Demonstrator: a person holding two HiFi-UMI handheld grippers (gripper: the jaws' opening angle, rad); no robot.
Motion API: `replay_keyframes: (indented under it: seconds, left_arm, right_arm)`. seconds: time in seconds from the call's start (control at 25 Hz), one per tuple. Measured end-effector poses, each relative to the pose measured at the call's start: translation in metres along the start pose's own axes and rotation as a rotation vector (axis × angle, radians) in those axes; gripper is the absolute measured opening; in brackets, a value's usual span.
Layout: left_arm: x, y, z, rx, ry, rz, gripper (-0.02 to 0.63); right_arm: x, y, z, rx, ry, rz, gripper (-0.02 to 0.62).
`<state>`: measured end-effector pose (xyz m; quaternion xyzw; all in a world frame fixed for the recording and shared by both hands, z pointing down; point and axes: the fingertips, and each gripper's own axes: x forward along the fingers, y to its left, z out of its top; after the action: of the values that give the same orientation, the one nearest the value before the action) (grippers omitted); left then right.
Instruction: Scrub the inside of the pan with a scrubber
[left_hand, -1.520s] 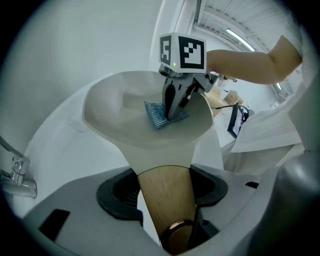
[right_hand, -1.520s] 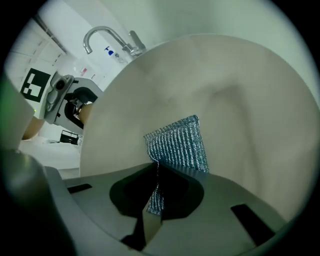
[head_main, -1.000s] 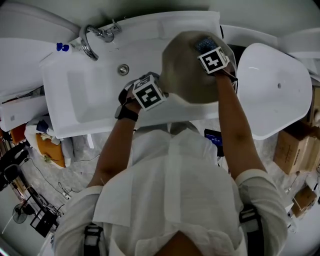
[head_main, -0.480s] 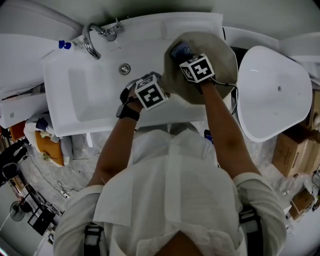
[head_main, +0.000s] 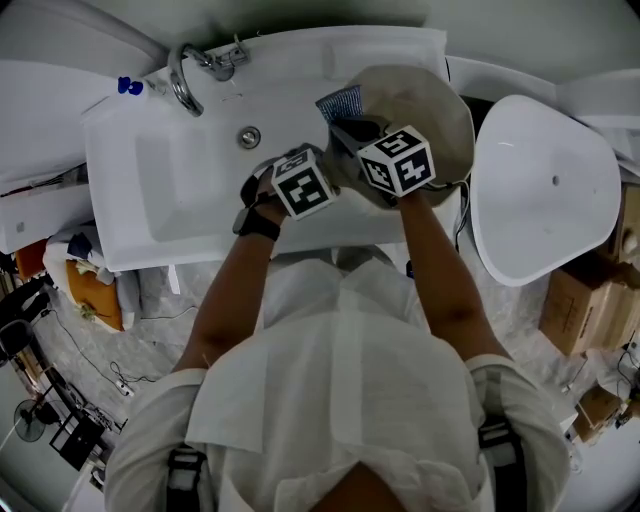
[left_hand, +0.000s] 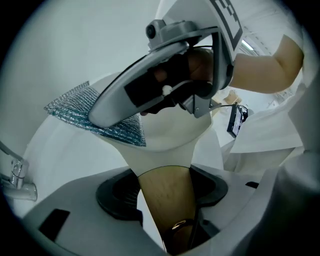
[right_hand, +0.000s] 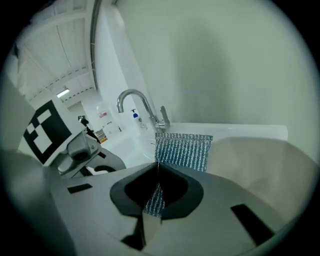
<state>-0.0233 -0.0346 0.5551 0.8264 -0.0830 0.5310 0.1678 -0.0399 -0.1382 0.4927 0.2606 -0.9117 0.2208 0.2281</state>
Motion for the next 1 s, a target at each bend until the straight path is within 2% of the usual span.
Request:
replay_keyframes:
  seconds: [0.24,0.48,0.64,0.72,0.84,1.0]
  left_arm:
    - [0.001,0.0,0.0,-0.006,0.001,0.008,0.278]
    - [0.0,-0.001,0.002,-0.008,-0.002,0.005,0.276]
    - [-0.001,0.002,0.001,-0.002,0.003,0.002,0.276]
    - [-0.001,0.002,0.002,0.004,0.003,-0.002,0.278]
    - [0.0,0.001,0.002,0.001,-0.003,-0.005,0.278]
    - [0.0,0.002,0.003,-0.001,-0.003,-0.003,0.278]
  right_arm:
    - [0.016,-0.046,0.023,-0.078,0.054,-0.136,0.017]
    - [-0.002,-0.129,0.04,-0.02,0.082,-0.371,0.018]
    - [-0.013,-0.149,0.04,-0.004,0.086,-0.443,0.018]
    - [-0.006,-0.137,0.041,0.004,0.06,-0.382,0.018]
    - [0.009,-0.102,0.039,0.009,0.046,-0.219,0.018]
    - [0.018,-0.039,0.024,-0.004,0.086,0.021,0.018]
